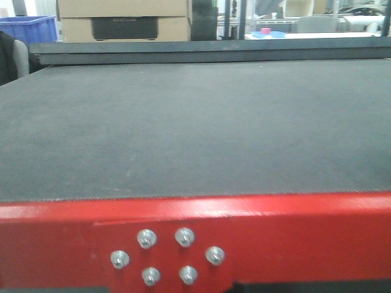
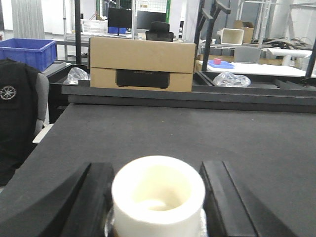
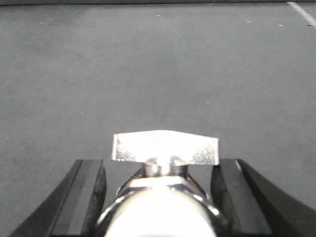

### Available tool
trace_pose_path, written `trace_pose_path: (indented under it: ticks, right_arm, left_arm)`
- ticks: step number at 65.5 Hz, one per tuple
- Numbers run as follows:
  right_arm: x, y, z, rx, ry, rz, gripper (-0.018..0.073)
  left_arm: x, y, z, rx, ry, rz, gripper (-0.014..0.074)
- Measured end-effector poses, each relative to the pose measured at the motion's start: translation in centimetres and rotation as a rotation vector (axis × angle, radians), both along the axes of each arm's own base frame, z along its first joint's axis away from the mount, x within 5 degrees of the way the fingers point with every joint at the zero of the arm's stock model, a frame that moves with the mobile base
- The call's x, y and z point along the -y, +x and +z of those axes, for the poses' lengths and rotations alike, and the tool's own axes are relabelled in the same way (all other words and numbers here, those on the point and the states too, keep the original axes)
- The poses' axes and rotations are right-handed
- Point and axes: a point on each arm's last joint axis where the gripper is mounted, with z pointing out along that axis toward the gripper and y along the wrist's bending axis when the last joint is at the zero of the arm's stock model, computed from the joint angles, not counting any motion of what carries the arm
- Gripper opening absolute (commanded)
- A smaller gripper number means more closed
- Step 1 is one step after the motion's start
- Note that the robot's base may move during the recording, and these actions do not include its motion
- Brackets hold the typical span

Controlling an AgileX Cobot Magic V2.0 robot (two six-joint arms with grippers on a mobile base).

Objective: Place valve from conveyor to right shelf box
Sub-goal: 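Drive the base to the shelf of blue bins holding both valves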

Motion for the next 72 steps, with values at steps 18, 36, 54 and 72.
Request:
trace_pose_path:
  ticks: [18, 36, 54, 72]
  right_arm:
    - [0.00, 0.00, 0.00, 0.000, 0.000, 0.000, -0.0164]
    - [0.00, 0.00, 0.00, 0.000, 0.000, 0.000, -0.0164]
    - [0.00, 0.00, 0.00, 0.000, 0.000, 0.000, -0.0164]
    - [0.00, 0.00, 0.00, 0.000, 0.000, 0.000, -0.0164]
  left_arm:
    - [-0.01, -0.01, 0.02, 0.002, 0.001, 0.001, -0.0111]
    - [-0.02, -0.01, 0.03, 0.004, 0.001, 0.002, -0.0111]
    - [-0.02, -0.01, 0.03, 0.004, 0.001, 0.002, -0.0111]
    - [-0.02, -0.01, 0.03, 0.004, 0.001, 0.002, -0.0111]
